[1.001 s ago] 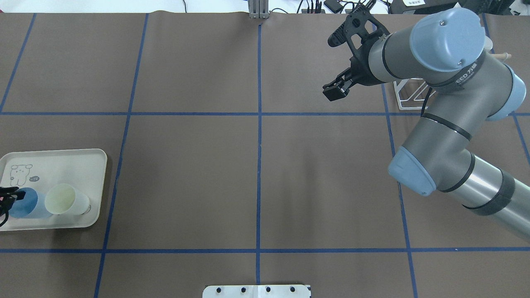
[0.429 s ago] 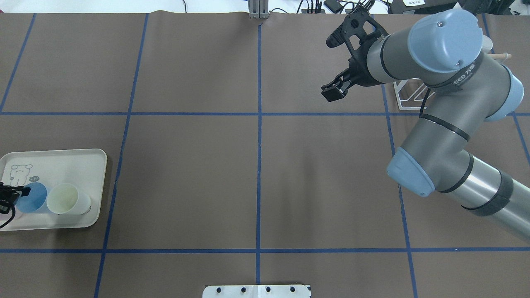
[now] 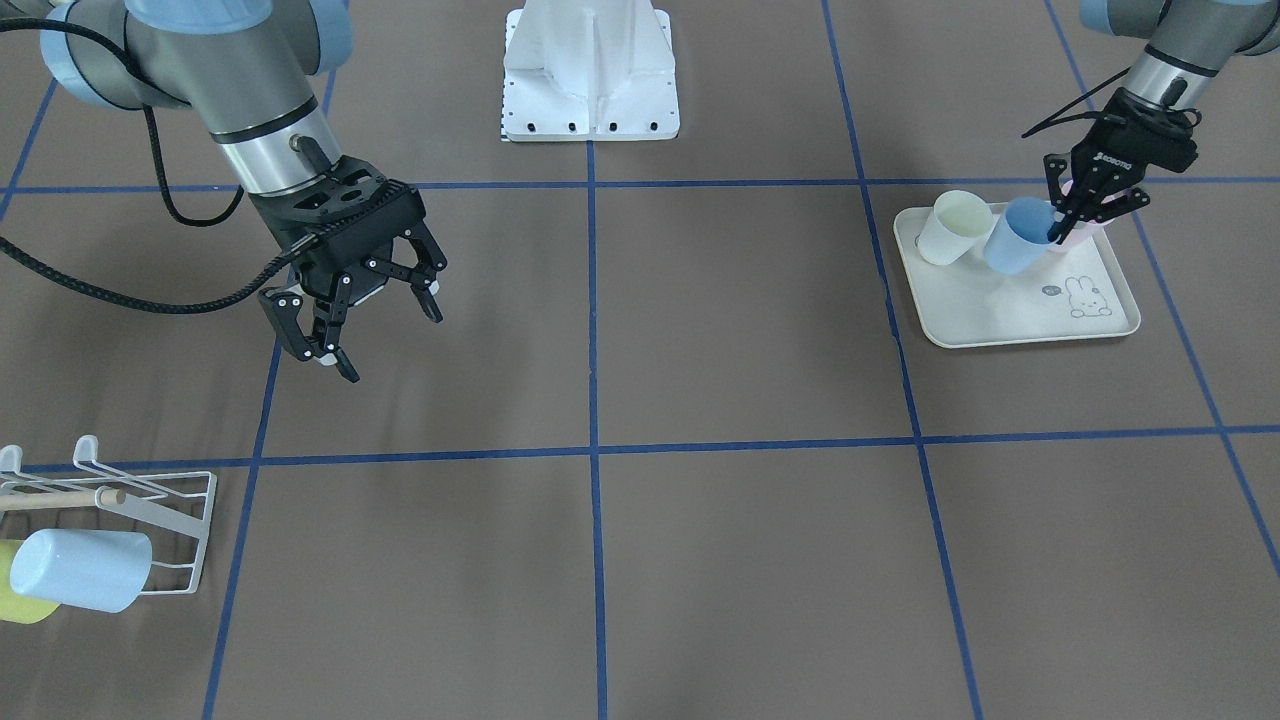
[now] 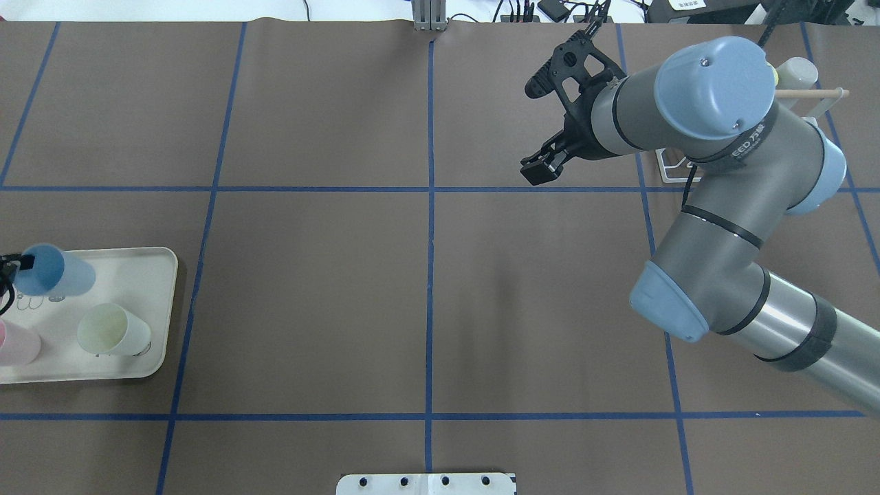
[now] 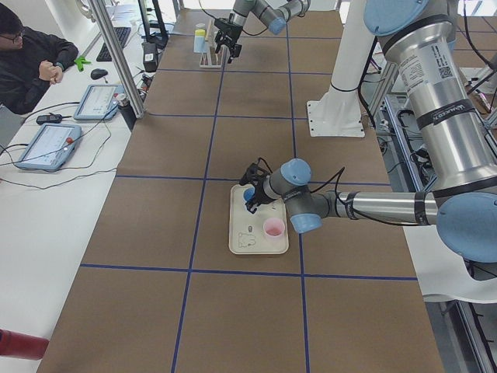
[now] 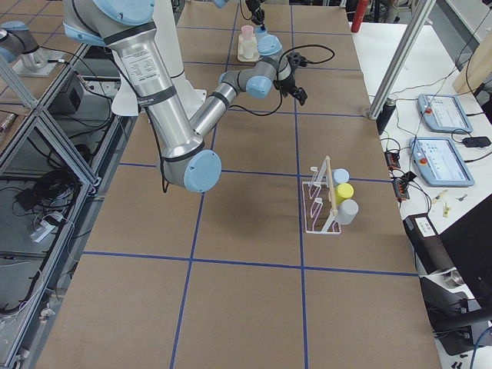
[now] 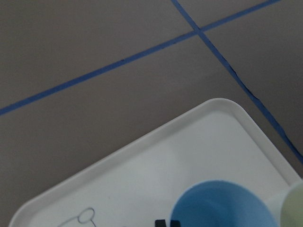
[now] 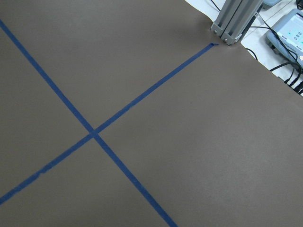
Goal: Transfer IKEA cup to right arm and place on rack
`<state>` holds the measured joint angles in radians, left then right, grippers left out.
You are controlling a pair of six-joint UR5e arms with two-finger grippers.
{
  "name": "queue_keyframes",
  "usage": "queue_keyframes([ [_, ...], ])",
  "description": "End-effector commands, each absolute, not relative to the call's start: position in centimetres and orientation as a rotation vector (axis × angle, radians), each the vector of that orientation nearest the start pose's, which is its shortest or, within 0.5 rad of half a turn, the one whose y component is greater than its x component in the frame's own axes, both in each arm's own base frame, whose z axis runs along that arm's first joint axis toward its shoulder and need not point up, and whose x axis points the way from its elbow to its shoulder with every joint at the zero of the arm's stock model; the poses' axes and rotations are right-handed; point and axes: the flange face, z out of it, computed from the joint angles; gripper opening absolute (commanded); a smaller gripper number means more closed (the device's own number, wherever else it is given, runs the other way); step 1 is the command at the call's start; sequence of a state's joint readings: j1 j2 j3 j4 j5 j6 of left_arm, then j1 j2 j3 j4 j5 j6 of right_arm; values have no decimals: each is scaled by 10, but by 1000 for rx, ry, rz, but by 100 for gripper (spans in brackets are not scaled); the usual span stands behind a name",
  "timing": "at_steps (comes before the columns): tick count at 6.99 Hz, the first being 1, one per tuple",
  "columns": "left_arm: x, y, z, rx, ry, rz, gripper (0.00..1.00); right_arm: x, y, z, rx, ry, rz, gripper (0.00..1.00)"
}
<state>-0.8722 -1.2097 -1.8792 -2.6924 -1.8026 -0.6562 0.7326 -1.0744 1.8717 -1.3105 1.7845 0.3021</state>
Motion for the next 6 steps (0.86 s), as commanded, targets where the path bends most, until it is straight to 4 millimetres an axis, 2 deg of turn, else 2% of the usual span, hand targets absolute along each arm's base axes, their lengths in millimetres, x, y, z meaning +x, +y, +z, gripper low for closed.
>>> queue_keyframes([
  [1, 149, -409, 420, 723, 795, 104, 0, -396, -478, 213, 797, -767, -626, 99],
  [2, 160, -417, 377, 701, 858, 94, 0, -407, -471, 217, 888, -833, -637, 99],
  [4, 186, -432, 311, 615, 1091, -45, 0, -438, -474, 249, 1040, -958, -646, 99],
  [5, 195, -432, 276, 566, 1200, -106, 0, -443, -475, 268, 1087, -990, -644, 99],
  [6, 216, -428, 243, 483, 1309, -150, 0, -439, -471, 286, 1138, -1024, -642, 99],
])
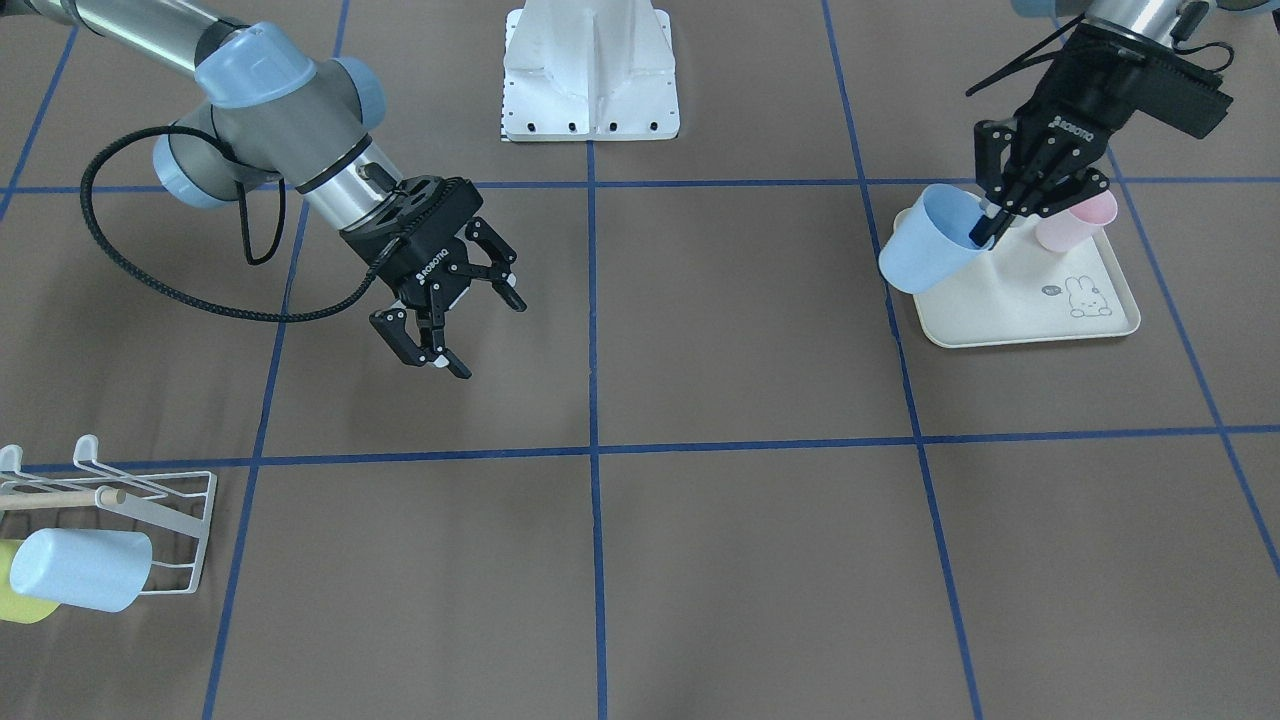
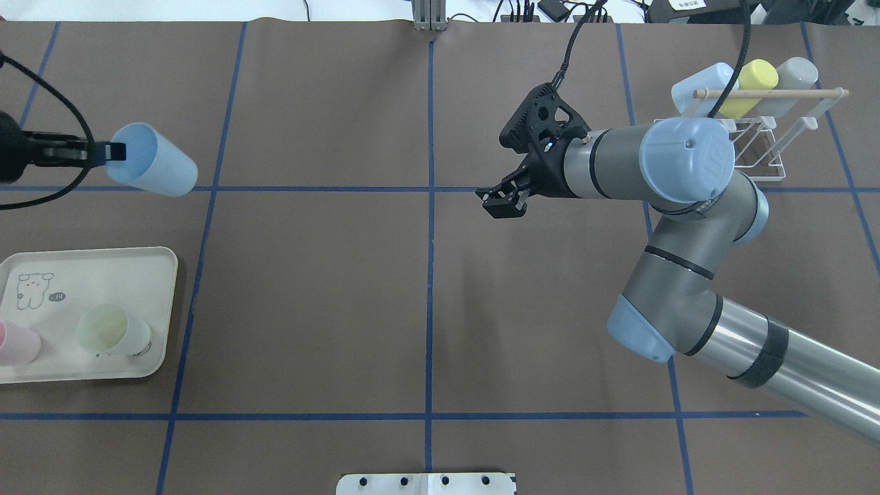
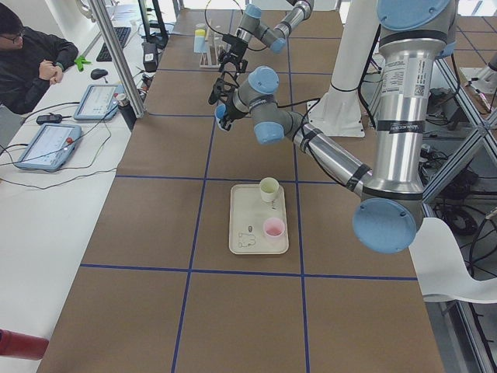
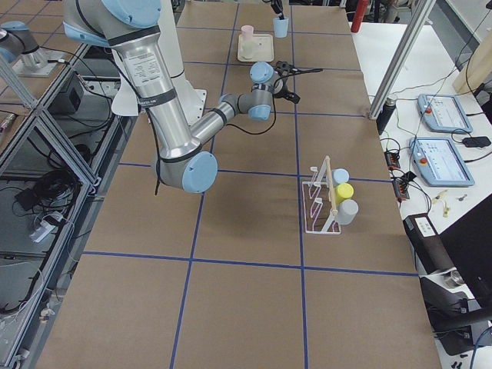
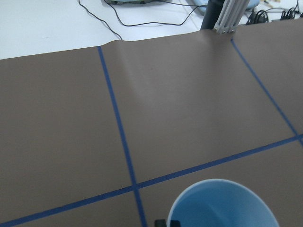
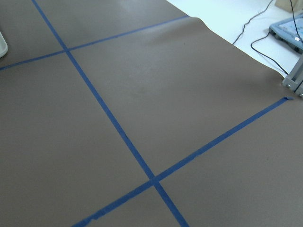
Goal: Transfer IKEA cup to right arm and place on rack
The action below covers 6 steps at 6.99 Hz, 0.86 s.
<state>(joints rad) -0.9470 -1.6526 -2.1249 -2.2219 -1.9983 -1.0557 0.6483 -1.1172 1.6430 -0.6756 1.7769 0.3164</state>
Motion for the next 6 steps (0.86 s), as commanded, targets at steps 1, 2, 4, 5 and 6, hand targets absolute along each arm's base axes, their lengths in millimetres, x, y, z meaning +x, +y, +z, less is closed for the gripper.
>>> queue_keyframes([
  [1, 249, -417, 208, 397, 1409, -188, 0, -440, -464, 305, 1191, -1065, -645, 99],
  [2, 275, -406, 172, 313, 1499, -239, 0, -448, -459, 325, 1254, -1117, -648, 99],
  [4, 325, -384, 140, 274, 1570, -331, 0, -464, -441, 326, 1340, -1183, -634, 99],
  [5, 344, -386, 132, 265, 1577, -336, 0, -465, -438, 324, 1349, -1196, -636, 98],
  [6, 369, -383, 128, 240, 1573, -311, 0, -460, -423, 318, 1433, -1271, -630, 97],
])
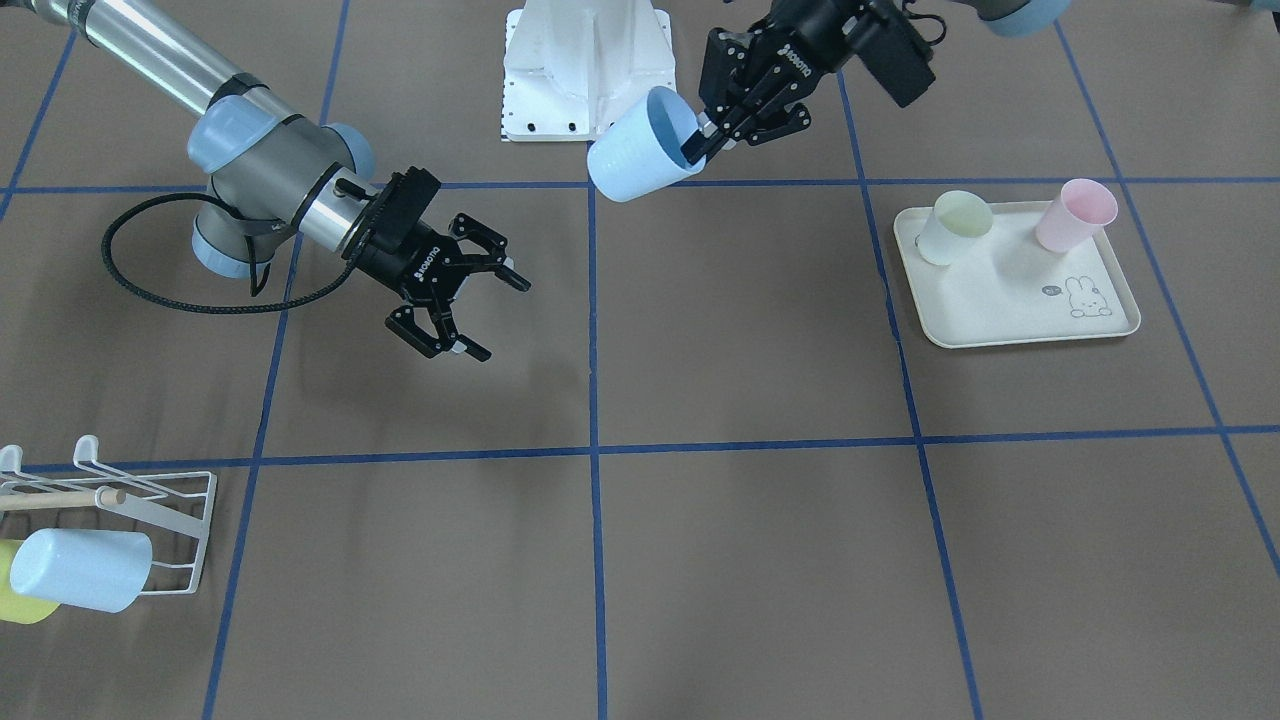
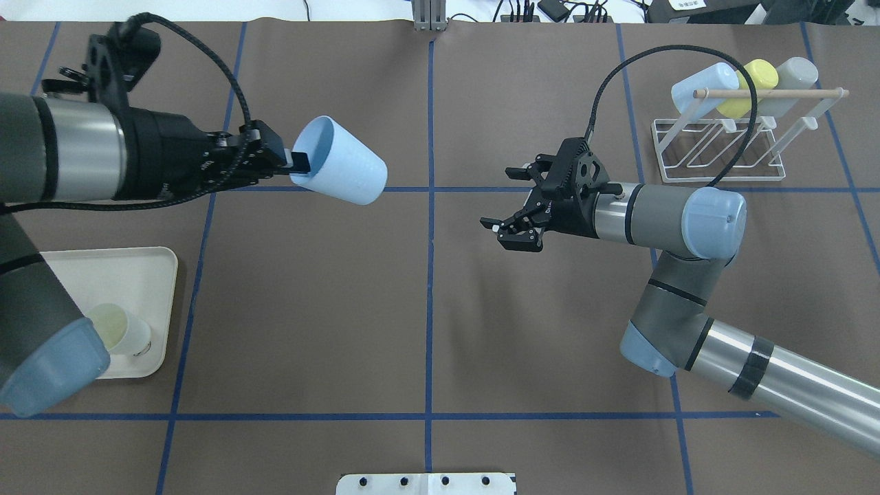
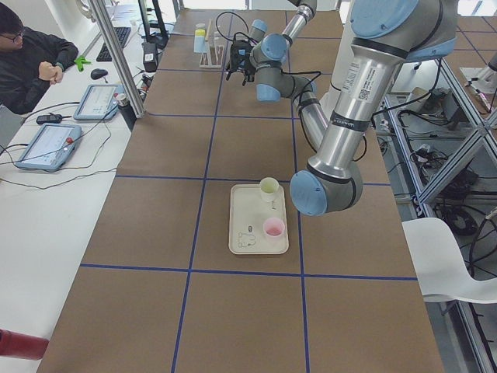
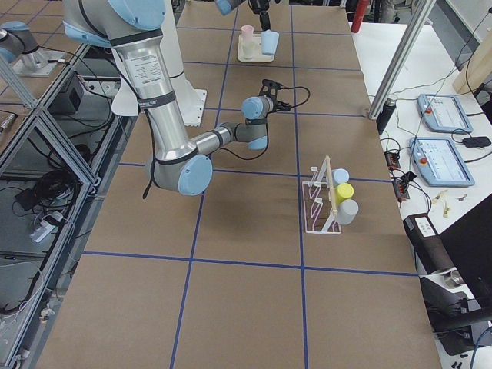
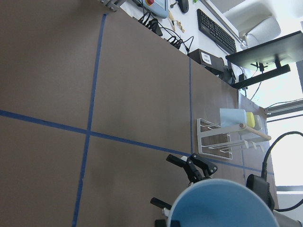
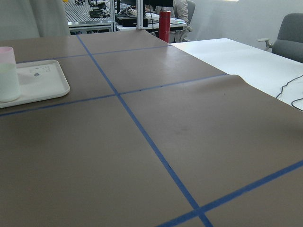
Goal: Transfer IKEA cup to right arm and place on rack
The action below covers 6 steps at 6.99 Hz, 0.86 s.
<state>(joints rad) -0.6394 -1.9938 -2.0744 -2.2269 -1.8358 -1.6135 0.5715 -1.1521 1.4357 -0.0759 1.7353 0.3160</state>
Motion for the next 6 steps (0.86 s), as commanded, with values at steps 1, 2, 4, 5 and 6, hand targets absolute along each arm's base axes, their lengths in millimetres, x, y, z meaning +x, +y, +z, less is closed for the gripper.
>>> queue_keyframes([
  [1, 383, -387, 127, 240, 1566, -316, 0, -459, -410, 313, 1487, -1331, -628, 96],
  [2, 394, -385, 131, 243, 1561, -319, 0, -461, -400, 310, 1514, -1367, -630, 91],
  [4, 407, -383, 137, 234, 1565, -309, 0, -460, -386, 306, 1584, -1417, -611, 88],
  [5, 412, -379, 137, 227, 1564, -303, 0, -461, -378, 305, 1616, -1443, -587, 88],
  [6, 419, -375, 139, 228, 1558, -304, 0, -462, -376, 303, 1618, -1444, -577, 89],
])
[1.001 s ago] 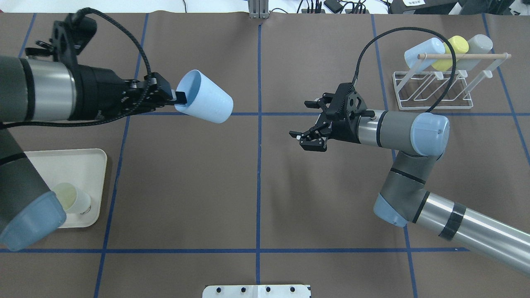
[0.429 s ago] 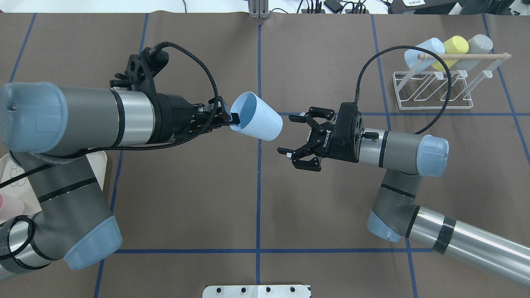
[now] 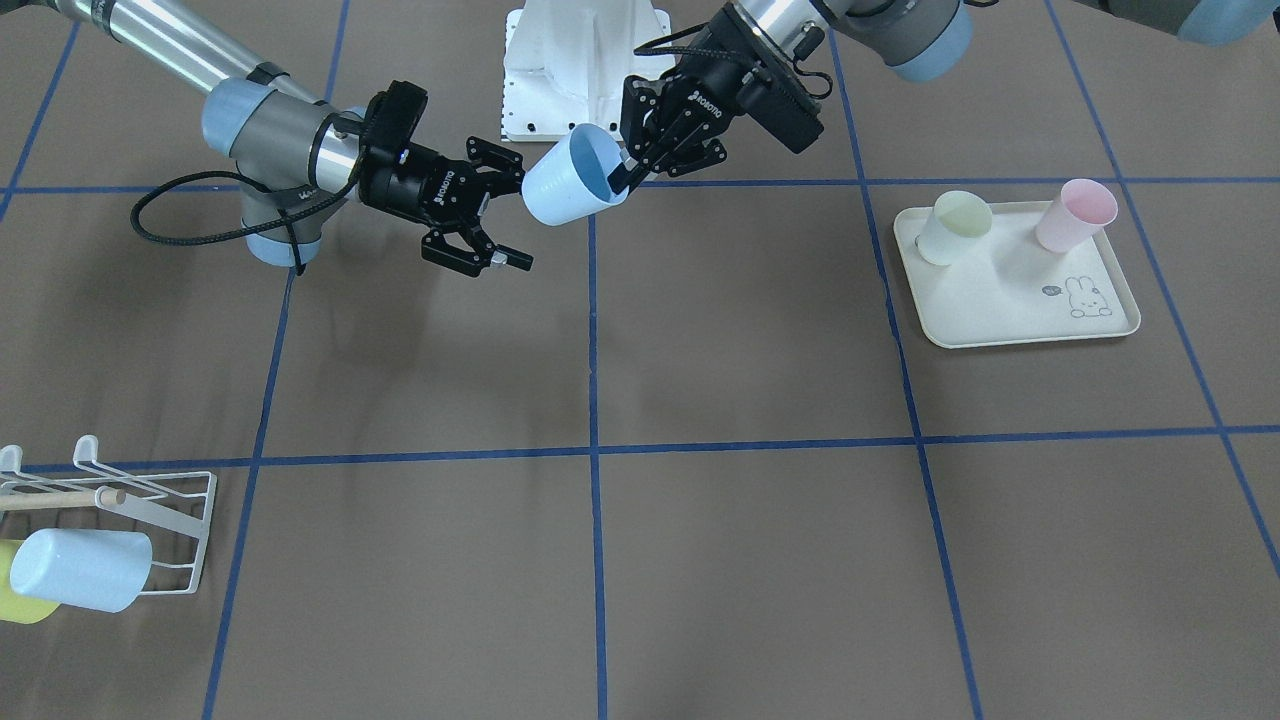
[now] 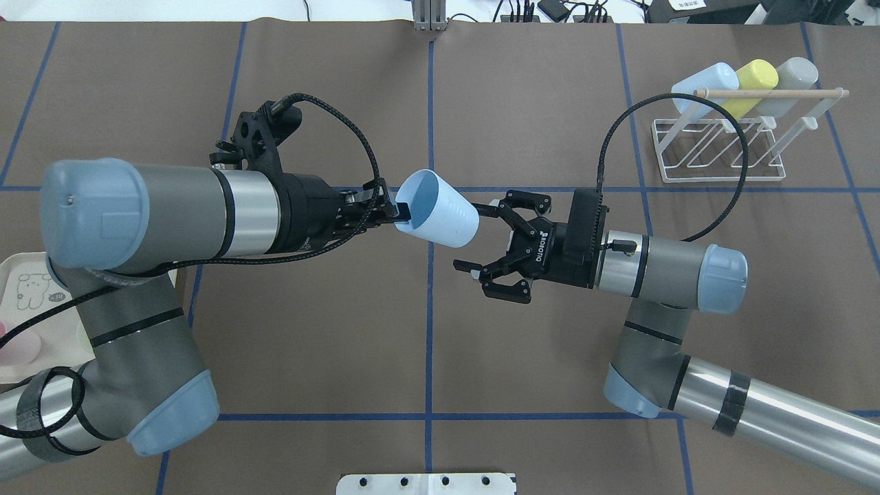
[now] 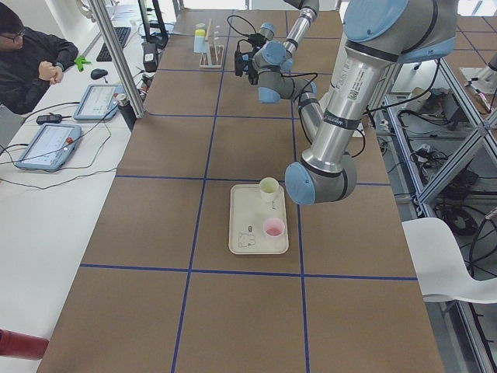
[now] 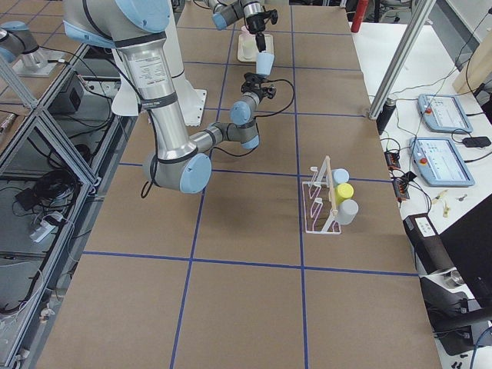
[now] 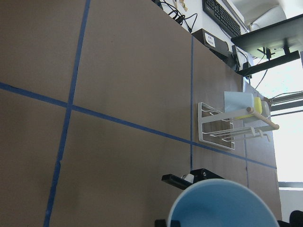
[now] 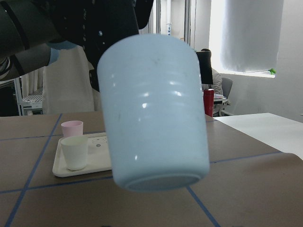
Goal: Transfer IKEA cup to right arm and place on rack
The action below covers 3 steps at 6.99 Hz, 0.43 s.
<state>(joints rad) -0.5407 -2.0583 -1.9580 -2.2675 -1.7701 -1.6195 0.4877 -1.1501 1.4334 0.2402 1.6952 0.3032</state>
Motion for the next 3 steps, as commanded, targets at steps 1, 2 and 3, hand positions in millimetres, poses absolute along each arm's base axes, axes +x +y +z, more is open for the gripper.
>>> queue_keyframes([
  [1, 425, -374, 142, 221, 1552, -301, 0, -461, -375, 299, 1628, -1450, -570, 89],
  [2, 430, -368, 142, 218, 1553, -297, 0, -461, -374, 298, 1629, -1453, -570, 89],
  [3, 436, -362, 142, 220, 1552, -300, 0, -461, -374, 295, 1631, -1457, -568, 89],
])
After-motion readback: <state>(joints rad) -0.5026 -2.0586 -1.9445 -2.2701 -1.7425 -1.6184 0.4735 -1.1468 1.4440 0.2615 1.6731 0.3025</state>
